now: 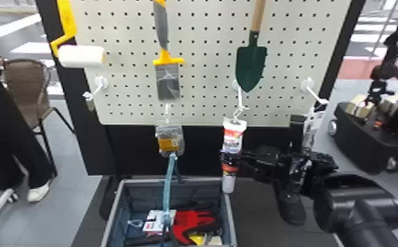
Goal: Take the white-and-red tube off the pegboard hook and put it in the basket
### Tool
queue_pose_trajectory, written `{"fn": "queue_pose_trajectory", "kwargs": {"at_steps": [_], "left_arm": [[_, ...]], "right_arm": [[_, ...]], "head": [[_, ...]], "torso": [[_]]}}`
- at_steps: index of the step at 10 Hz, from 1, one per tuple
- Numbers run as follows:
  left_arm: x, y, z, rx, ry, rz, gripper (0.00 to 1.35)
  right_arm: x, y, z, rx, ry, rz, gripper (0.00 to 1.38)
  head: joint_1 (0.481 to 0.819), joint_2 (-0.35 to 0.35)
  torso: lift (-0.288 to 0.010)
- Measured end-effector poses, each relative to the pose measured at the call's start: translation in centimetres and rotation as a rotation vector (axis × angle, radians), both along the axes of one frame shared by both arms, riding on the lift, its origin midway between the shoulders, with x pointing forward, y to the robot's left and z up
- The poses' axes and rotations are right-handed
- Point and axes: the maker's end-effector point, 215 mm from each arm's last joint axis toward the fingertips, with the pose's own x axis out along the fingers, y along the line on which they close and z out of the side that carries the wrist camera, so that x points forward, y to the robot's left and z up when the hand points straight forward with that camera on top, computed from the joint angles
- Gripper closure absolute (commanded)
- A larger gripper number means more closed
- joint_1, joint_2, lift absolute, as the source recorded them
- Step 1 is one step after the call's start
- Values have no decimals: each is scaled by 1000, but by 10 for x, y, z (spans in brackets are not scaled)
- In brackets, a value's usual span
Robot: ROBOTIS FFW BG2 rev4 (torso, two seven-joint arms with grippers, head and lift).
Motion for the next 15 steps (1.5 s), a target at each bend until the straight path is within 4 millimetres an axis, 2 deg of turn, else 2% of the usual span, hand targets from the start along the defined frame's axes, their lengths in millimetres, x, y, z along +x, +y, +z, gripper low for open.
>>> {"fn": "queue_pose_trajectory", "kwargs": {"at_steps": [6, 8, 12, 15], "left_arm": [[0, 0, -1, 0, 3, -2, 499], [0, 0, -1, -1, 3, -1, 499], [-1, 0, -2, 0, 5, 0, 499], [0, -1, -2, -1, 7, -3, 499]], "right_arm": [[1, 2, 3, 7, -3, -3, 1141], [-2, 4, 12, 13, -22, 3, 1142], [-15, 12, 22, 30, -40, 9, 1141], [-30, 21, 18, 60, -24, 21, 1141]], "head": [[549, 0], [549, 0], [549, 0], [549, 0]], "torso": [[-100], [-100], [-100], [-100]]}}
